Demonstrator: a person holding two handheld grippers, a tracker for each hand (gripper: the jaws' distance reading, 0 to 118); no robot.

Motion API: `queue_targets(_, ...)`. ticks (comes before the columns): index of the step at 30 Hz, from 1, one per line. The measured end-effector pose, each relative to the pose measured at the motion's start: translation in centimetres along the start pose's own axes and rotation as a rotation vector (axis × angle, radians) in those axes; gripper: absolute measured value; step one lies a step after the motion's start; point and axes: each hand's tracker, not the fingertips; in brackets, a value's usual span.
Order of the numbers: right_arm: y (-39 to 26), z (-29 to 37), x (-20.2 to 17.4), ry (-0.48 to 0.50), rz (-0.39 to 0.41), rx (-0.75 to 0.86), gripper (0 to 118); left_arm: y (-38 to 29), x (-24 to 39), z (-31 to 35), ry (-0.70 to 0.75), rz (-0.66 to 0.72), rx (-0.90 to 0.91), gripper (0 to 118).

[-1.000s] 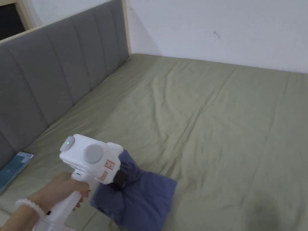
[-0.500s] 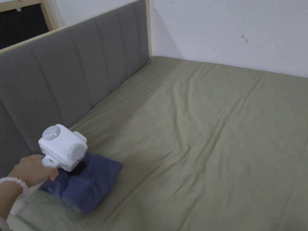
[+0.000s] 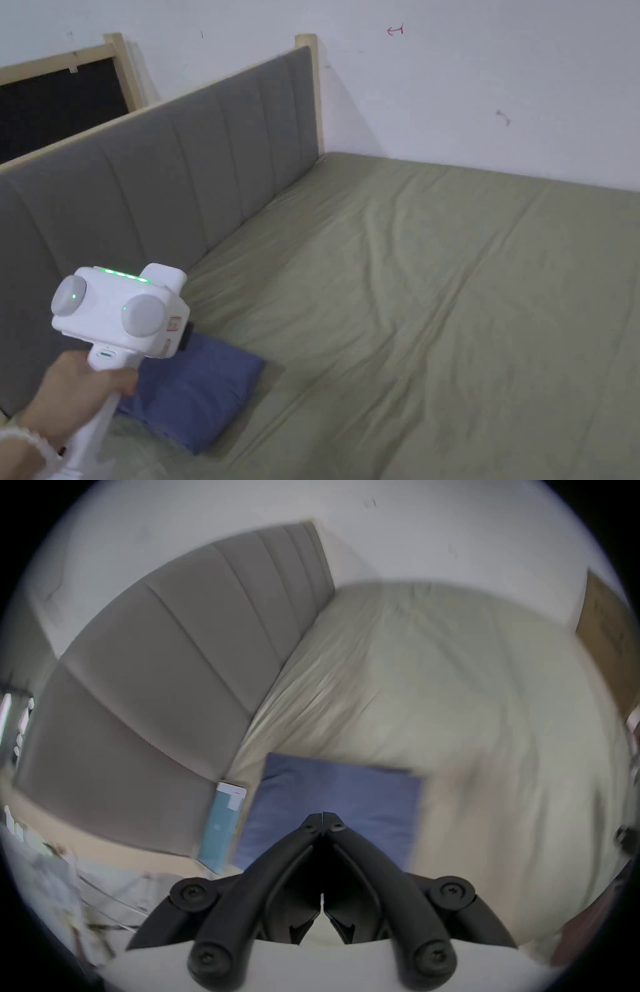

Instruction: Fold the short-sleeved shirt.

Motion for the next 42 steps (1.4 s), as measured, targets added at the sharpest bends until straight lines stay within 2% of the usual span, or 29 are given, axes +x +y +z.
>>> queue_targets(3, -0.3, 1.1, 0.0, 0.023, -0.017, 0.022, 0, -2.1, 3.6, 4.2, -0.161, 0.078, 0.089, 0)
queue_targets(9, 0.4, 4.3, -1.2, 0.045, 0.029, 0.127, 0, -5.1, 11.3, 10.8, -0.252, 0.067, 0.245, 0)
queue_targets(11, 0.9, 5.7, -1.7, 0.036, 0.043, 0.195, 0, -5.8, 13.5, 13.2, -0.260, 0.047, 0.297, 0)
queue_targets(14, 1.7, 7.6, -2.7, -0.013, 0.087, 0.291, 0, -6.7, 16.4, 16.4, -0.171, 0.002, 0.436, 0)
queue_targets(16, 2.1, 9.0, -3.6, -0.067, 0.139, 0.363, 0, -6.9, 17.8, 18.2, -0.225, 0.002, 0.487, 0)
queue_targets(24, 3.1, 14.8, -7.2, -0.189, 0.265, 0.652, 0, -8.0, 23.1, 23.4, -0.192, -0.052, 0.697, 0)
queue_targets(27, 2.9, 15.9, -8.2, -0.238, 0.313, 0.742, 0, -8.3, 24.4, 24.7, -0.187, -0.027, 0.758, 0)
queue_targets(29, 2.7, 16.3, -8.6, -0.241, 0.322, 0.766, 0, -8.4, 24.9, 25.4, -0.201, 0.000, 0.781, 0)
queue_targets(34, 1.9, 16.7, -9.2, -0.287, 0.363, 0.829, 0, -8.3, 26.1, 26.1, -0.200, -0.031, 0.821, 0)
queue_targets(39, 1.8, 16.9, -8.8, -0.275, 0.355, 0.814, 0, -8.3, 26.0, 26.1, -0.257, -0.002, 0.816, 0)
queue_targets(42, 1.8, 16.9, -8.6, -0.276, 0.349, 0.814, 0, -8.3, 26.4, 25.8, -0.238, -0.015, 0.817, 0)
